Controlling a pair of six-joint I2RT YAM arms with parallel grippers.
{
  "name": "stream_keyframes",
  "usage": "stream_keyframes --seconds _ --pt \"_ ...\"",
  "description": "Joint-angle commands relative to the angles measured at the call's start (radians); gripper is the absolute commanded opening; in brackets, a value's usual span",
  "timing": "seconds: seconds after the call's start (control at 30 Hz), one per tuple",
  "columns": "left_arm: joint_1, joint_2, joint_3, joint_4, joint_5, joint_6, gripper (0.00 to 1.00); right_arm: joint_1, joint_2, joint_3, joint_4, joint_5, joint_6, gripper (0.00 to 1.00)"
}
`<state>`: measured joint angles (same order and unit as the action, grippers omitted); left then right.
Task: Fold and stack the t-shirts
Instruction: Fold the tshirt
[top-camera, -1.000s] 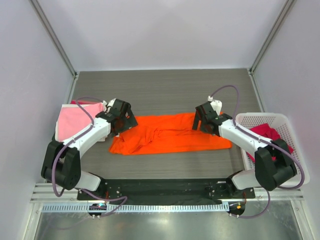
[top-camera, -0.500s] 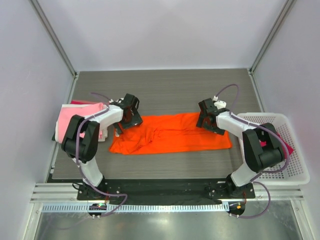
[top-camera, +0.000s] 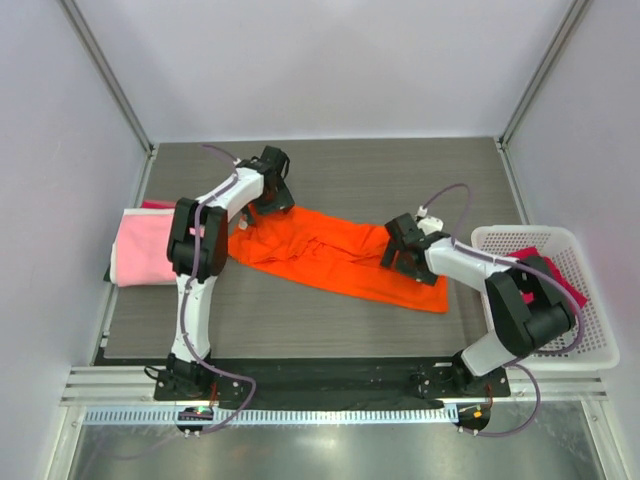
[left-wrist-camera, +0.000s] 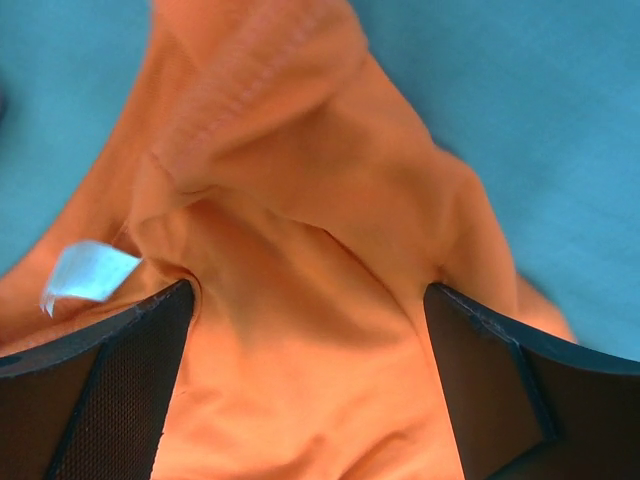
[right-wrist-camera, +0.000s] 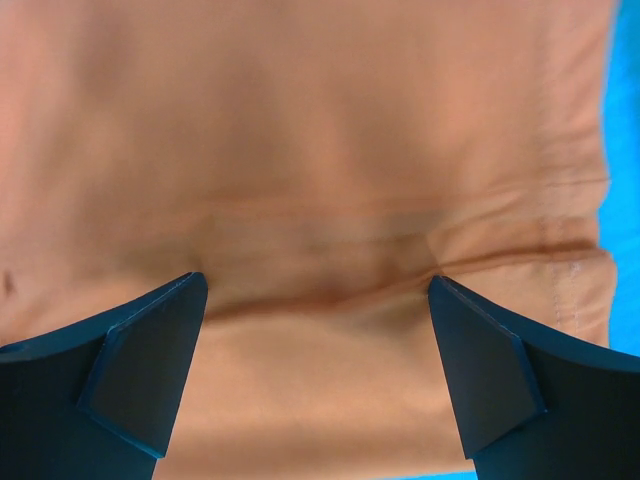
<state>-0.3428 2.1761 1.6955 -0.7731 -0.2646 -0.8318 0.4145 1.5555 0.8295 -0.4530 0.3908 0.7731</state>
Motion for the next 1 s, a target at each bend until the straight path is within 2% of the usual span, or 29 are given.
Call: stream_keyframes --seconds 0.0,0.03,0.1,0.13,0.27,0.4,0.5,0.63,0.87,0.97 --pt "0.005 0.137 0.165 -0.047 0.039 0.031 0.97 0.099 -0.072 -0.045 -0.076 -0.003 0.158 1.00" --pt "0.007 0.158 0.232 -0.051 0.053 0.036 0.96 0.162 -0.101 -0.055 -0.078 -0.003 0.193 1.00" --pt "0.005 0.192 0.262 0.012 0.129 0.052 0.91 0.232 -0.129 -0.078 -0.075 0.006 0.259 1.00" --pt "0.005 0.198 0.285 0.030 0.163 0.062 0.87 0.313 -0.153 -0.082 -0.067 0.026 0.334 1.00" --pt "-0.034 0.244 0.389 0.083 0.254 0.092 0.85 0.484 -0.146 -0.052 -0.044 0.078 0.426 1.00" --pt "-0.062 0.345 0.538 0.029 0.252 0.094 0.86 0.546 -0.095 0.026 -0.100 0.172 0.439 1.00" --pt "-0.064 0.393 0.634 -0.005 0.255 0.085 0.86 0.550 -0.066 0.069 -0.200 0.285 0.436 0.99" --pt "-0.041 0.413 0.652 0.003 0.232 0.077 0.88 0.526 -0.106 0.063 -0.280 0.407 0.422 1.00" --pt "0.054 0.384 0.597 -0.017 0.199 0.028 0.88 0.359 -0.210 -0.029 -0.240 0.346 0.319 1.00" --pt "0.093 0.370 0.563 -0.015 0.183 0.014 0.88 0.316 -0.239 -0.053 -0.228 0.312 0.272 0.92"
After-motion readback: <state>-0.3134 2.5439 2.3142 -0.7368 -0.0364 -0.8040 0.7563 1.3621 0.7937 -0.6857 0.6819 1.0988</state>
